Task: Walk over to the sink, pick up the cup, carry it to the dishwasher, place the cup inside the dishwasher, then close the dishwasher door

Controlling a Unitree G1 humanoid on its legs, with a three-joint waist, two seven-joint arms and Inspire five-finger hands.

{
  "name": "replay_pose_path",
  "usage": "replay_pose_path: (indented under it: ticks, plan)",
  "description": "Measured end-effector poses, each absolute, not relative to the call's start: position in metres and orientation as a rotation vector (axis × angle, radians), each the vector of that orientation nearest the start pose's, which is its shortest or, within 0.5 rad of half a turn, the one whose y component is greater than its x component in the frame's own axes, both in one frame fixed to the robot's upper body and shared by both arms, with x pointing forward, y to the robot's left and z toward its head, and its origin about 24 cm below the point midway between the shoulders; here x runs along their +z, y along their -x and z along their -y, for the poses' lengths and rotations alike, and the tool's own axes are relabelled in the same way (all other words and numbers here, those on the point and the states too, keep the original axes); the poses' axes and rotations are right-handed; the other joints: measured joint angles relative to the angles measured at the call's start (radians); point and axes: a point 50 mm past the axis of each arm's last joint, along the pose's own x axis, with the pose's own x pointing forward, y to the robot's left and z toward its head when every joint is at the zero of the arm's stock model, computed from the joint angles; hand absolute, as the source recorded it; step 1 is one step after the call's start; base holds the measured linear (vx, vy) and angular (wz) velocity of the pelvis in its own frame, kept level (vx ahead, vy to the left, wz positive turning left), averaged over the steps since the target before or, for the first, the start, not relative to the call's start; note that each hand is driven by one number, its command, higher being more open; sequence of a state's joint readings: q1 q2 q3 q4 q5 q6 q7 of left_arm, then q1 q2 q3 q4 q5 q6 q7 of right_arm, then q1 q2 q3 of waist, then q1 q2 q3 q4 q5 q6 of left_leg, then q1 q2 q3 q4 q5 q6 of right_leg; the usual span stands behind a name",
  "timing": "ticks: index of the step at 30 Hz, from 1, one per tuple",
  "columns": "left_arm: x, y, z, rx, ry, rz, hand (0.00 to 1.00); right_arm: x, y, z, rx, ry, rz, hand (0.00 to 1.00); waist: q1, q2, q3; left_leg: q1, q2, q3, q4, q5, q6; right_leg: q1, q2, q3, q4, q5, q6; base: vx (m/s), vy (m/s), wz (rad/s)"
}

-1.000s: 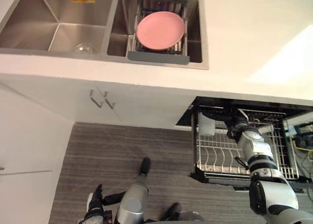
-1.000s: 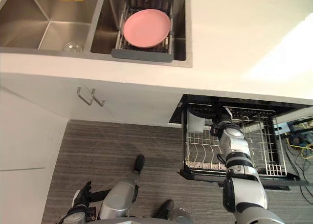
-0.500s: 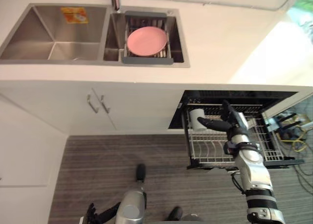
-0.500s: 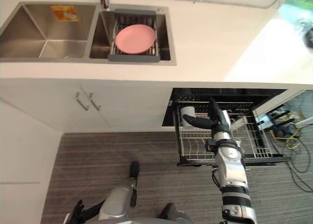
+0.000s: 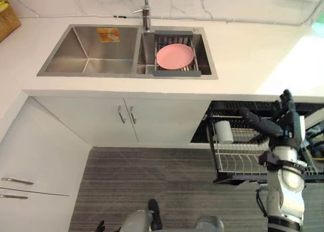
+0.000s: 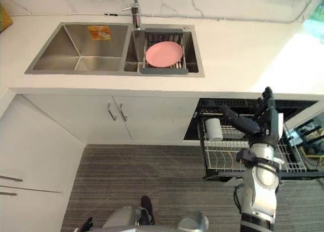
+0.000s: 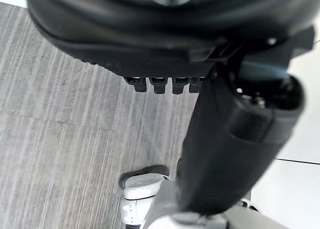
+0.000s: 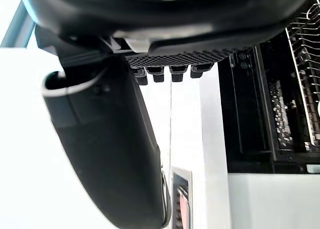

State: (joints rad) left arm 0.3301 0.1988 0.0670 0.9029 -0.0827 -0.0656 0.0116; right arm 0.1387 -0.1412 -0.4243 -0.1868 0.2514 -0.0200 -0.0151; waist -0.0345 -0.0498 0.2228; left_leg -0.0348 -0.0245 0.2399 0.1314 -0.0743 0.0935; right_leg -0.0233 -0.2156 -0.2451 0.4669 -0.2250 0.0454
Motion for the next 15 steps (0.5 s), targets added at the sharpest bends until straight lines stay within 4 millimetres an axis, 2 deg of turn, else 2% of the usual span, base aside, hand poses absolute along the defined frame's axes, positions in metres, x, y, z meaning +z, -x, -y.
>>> replay_pose_path:
  ticks: [1,2,3,4,5,8,15]
  plan:
    - [-0.153,-0.027,-0.243,0.261,-0.088,-1.158,1.0,0.078,-0.202,0.279,-0.427,-0.034,0.163,1.0,0.0,-0.005,-0.003,0.013,-0.004,0.005,-0.014,0.009,-0.01,-0.008,0.012,0.003,-0.03,0.0,0.0,0.1,-0.002,0.06]
    - [-0.153,-0.025,-0.247,0.24,-0.08,-1.183,1.0,0.085,-0.203,0.277,-0.407,-0.029,0.196,1.0,0.0,-0.019,-0.01,0.03,-0.016,0.017,-0.03,0.012,-0.008,-0.027,0.026,0.006,-0.082,0.007,-0.004,0.15,-0.029,-0.07]
    - [-0.152,-0.026,-0.253,0.215,-0.085,-1.194,1.0,0.091,-0.203,0.278,-0.395,-0.036,0.241,1.0,-0.015,-0.036,-0.019,0.038,-0.035,0.015,-0.024,0.009,-0.003,-0.034,0.037,0.022,-0.164,0.078,0.01,0.16,-0.043,0.0]
    - [-0.152,-0.027,-0.252,0.21,-0.083,-1.197,1.0,0.092,-0.202,0.279,-0.396,-0.035,0.244,1.0,-0.02,-0.033,-0.022,0.039,-0.035,0.011,-0.022,0.007,-0.001,-0.026,0.037,0.025,-0.171,0.081,0.019,0.2,-0.053,0.04]
    - [-0.153,-0.029,-0.252,0.194,-0.085,-1.204,1.0,0.093,-0.202,0.28,-0.398,-0.034,0.25,1.0,-0.022,-0.024,-0.039,0.038,-0.026,0.013,-0.022,-0.003,-0.013,-0.007,0.056,0.033,-0.222,0.097,0.026,0.19,-0.047,-0.11]
    - [-0.153,-0.029,-0.255,0.186,-0.088,-1.205,1.0,0.096,-0.202,0.283,-0.404,-0.024,0.26,1.0,-0.025,-0.024,-0.042,0.041,-0.003,0.03,-0.017,-0.018,-0.025,0.027,0.088,0.046,-0.303,0.132,0.025,0.15,-0.051,-0.2]
    - [-0.156,-0.025,-0.248,0.204,-0.087,-1.204,1.0,0.099,-0.2,0.288,-0.418,-0.002,0.262,1.0,-0.029,0.007,-0.052,0.06,0.031,0.06,0.069,-0.1,-0.038,0.085,0.115,0.076,-0.344,0.131,0.025,0.1,-0.012,-0.16]
